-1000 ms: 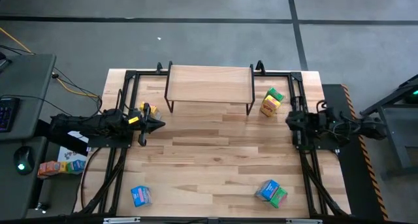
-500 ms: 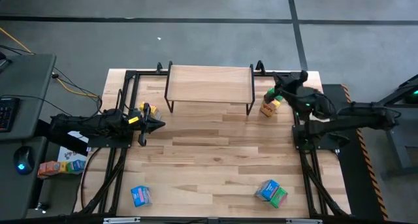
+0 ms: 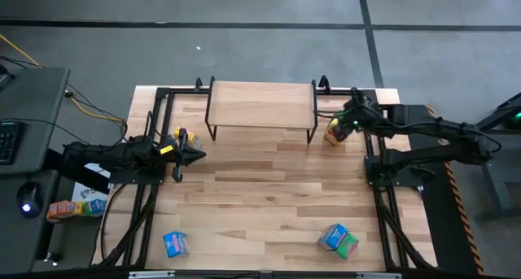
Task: Stack cereal on shelf
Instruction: Put the right yellow cereal box on the shelf
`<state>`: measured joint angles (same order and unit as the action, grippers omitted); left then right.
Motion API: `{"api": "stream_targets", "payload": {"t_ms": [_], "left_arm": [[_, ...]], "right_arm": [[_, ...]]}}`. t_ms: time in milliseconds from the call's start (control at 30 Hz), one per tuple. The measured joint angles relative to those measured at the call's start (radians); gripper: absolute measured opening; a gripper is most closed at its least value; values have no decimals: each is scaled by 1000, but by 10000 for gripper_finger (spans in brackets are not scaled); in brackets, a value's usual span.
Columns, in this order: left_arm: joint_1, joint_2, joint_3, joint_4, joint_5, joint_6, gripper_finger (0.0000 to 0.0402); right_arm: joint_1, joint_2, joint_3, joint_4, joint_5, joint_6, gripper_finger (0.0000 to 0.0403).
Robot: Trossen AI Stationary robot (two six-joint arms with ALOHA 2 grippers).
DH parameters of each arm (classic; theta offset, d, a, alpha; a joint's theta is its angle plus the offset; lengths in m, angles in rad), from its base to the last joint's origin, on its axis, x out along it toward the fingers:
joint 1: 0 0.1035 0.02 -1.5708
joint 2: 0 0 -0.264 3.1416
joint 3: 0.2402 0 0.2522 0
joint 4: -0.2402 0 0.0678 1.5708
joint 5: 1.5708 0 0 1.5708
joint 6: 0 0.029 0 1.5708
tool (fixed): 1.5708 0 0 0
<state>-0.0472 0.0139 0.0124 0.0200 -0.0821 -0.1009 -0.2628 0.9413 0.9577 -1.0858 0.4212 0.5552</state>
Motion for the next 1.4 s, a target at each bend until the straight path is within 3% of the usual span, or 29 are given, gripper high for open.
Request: {"api": "stream_targets", "payload": {"t_ms": [133, 233, 800, 1133, 1400], "left_arm": [[0, 0, 0, 0, 0, 0, 0], [0, 0, 0, 0, 0, 0, 0], [0, 0, 0, 0, 0, 0, 0], [0, 0, 0, 0, 0, 0, 0], [0, 0, 0, 0, 0, 0, 0]], "right_arm": [[-42, 28, -42, 13, -65, -37, 286], [-76, 41, -63, 11, -71, -40, 302], [-156, 136, -124, 96, -184, -139, 305], [-156, 166, -123, 91, -148, -173, 305], [-156, 164, -123, 94, -193, -212, 304]]}}
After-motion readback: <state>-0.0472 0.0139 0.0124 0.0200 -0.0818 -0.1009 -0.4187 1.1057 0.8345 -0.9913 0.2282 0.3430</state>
